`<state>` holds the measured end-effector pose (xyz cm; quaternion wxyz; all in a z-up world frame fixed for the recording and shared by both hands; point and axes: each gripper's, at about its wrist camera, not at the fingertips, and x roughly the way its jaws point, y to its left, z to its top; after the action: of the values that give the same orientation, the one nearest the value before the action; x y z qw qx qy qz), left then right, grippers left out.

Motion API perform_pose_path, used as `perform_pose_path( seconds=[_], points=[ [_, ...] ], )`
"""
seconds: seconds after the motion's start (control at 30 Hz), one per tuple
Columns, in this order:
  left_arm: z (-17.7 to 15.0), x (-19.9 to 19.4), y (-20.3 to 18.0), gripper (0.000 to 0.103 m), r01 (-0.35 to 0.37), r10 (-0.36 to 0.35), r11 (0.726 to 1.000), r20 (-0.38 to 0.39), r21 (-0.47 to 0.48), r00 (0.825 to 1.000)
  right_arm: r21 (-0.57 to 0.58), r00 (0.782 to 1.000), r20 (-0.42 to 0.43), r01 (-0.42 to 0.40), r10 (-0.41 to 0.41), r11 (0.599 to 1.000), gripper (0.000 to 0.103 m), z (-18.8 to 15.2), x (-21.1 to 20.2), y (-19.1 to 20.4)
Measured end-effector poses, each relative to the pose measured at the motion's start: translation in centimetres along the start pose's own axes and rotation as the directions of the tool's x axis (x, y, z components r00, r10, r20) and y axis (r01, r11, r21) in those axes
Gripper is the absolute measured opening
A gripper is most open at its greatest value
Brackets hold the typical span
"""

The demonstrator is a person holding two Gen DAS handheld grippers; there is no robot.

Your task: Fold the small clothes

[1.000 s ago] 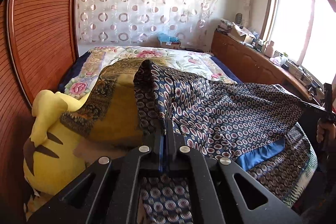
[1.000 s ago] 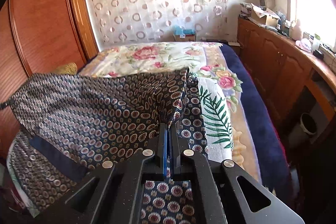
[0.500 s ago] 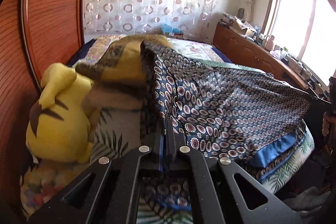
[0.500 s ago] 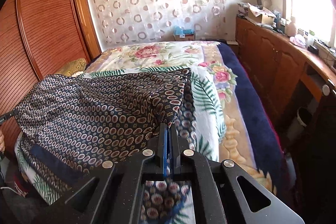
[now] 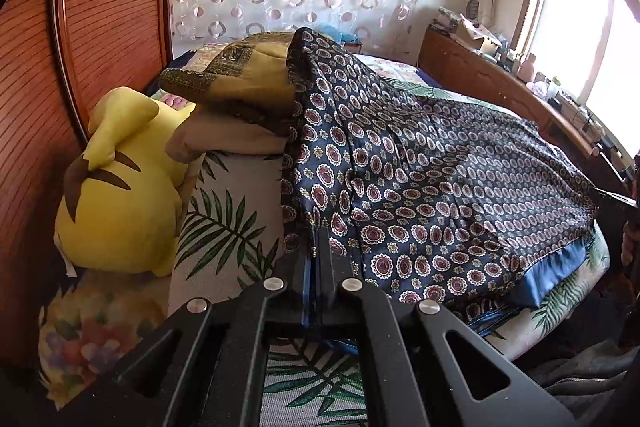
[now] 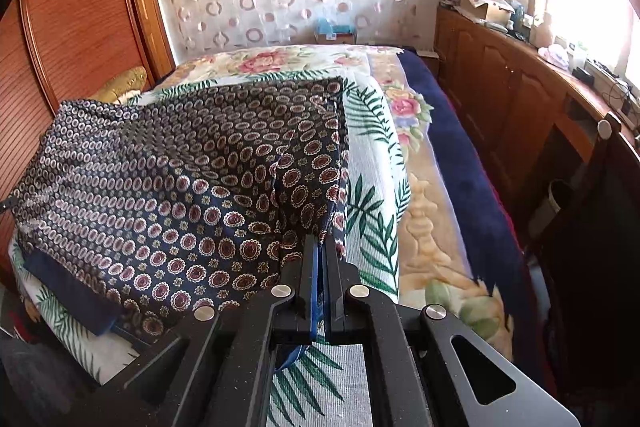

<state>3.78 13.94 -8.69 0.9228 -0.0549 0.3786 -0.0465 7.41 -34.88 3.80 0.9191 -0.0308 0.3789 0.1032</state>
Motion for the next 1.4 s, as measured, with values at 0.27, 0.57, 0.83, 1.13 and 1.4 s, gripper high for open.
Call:
perform_pose_path(
  seconds=[0.27, 0.57, 0.83, 1.13, 1.4],
  points=[
    [-0.2, -0.8, -0.1, 0.031, 0.015, -0.014, 1.000, 0.044, -0.003, 0.999, -0.047, 0.998, 0.036, 0.054, -0.052, 0.997, 0.005, 0.7, -1.7, 1.7],
    [0.0, -0.3, -0.7, 0.047, -0.003, 0.003, 1.000, 0.033, 0.008, 0.999, -0.090, 0.996, 0.089, 0.004, 0.004, 0.996, 0.049, 1.0, -2.8, 5.5],
    [-0.4, 0.2, -0.7, 0.077, -0.006, 0.006, 1.000, 0.022, 0.001, 1.000, -0.118, 0.996, 0.047, -0.071, 0.077, 0.990, 0.050, 0.3, 0.3, 9.3],
    [-1.0, 1.0, -0.2, 0.077, -0.042, 0.042, 0.999, -0.008, -0.007, 0.999, -0.152, 0.995, -0.015, -0.103, 0.102, 0.983, 0.050, -0.5, 4.2, 12.1],
    [-1.5, 1.5, 0.6, 0.077, -0.052, 0.051, 0.998, -0.028, -0.029, 0.998, -0.160, 0.997, -0.044, -0.077, 0.071, 0.984, 0.055, -1.3, 6.2, 13.2]
  ],
)
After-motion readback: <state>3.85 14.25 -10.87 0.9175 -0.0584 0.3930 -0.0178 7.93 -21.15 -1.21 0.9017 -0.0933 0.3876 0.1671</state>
